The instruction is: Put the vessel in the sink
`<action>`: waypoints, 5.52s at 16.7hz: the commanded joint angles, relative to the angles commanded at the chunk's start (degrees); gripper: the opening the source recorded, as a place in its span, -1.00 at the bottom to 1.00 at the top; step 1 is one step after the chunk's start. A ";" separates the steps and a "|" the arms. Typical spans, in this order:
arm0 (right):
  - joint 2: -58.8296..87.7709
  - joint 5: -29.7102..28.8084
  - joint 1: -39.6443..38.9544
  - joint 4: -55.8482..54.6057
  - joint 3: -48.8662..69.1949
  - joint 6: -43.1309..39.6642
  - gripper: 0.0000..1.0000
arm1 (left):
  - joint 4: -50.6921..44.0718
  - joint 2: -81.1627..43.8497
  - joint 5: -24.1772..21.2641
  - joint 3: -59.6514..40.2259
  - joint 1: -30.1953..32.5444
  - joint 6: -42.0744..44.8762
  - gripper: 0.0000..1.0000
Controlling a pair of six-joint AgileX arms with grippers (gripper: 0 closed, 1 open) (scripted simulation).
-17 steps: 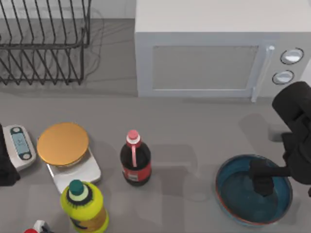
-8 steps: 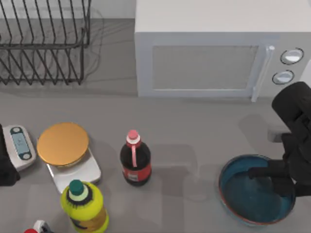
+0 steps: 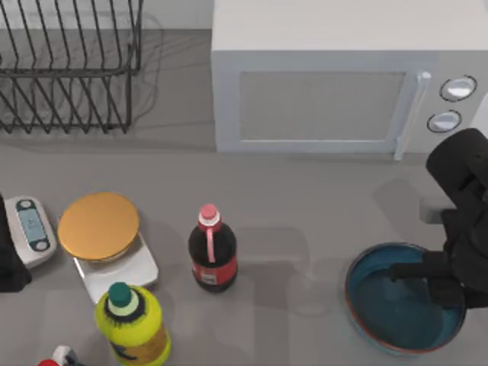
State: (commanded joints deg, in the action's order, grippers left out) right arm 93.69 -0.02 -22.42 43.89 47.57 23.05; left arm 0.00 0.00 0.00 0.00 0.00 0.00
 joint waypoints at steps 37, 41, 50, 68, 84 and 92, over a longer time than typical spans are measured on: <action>-10.96 21.19 31.46 -29.84 16.57 -14.12 -1.00 | 0.00 0.00 0.00 0.00 0.00 0.00 1.00; -7.81 25.40 40.58 -56.56 5.32 -18.29 -1.00 | 0.00 0.00 0.00 0.00 0.00 0.00 1.00; -7.78 28.67 52.00 -93.90 -12.70 -22.02 -1.00 | 0.00 0.00 0.00 0.00 0.00 0.00 1.00; 19.54 27.94 44.88 -126.91 -16.26 -17.60 -1.00 | 0.00 0.00 0.00 0.00 0.00 0.00 1.00; 33.30 28.23 52.67 -143.25 -19.54 -22.22 -0.25 | 0.00 0.00 0.00 0.00 0.00 0.00 1.00; 33.30 28.23 52.67 -143.25 -19.54 -22.22 0.96 | 0.00 0.00 0.00 0.00 0.00 0.00 1.00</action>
State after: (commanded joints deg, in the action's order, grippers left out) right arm 126.99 28.21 30.25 -99.37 28.04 0.83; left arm 0.00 0.00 0.00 0.00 0.00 0.00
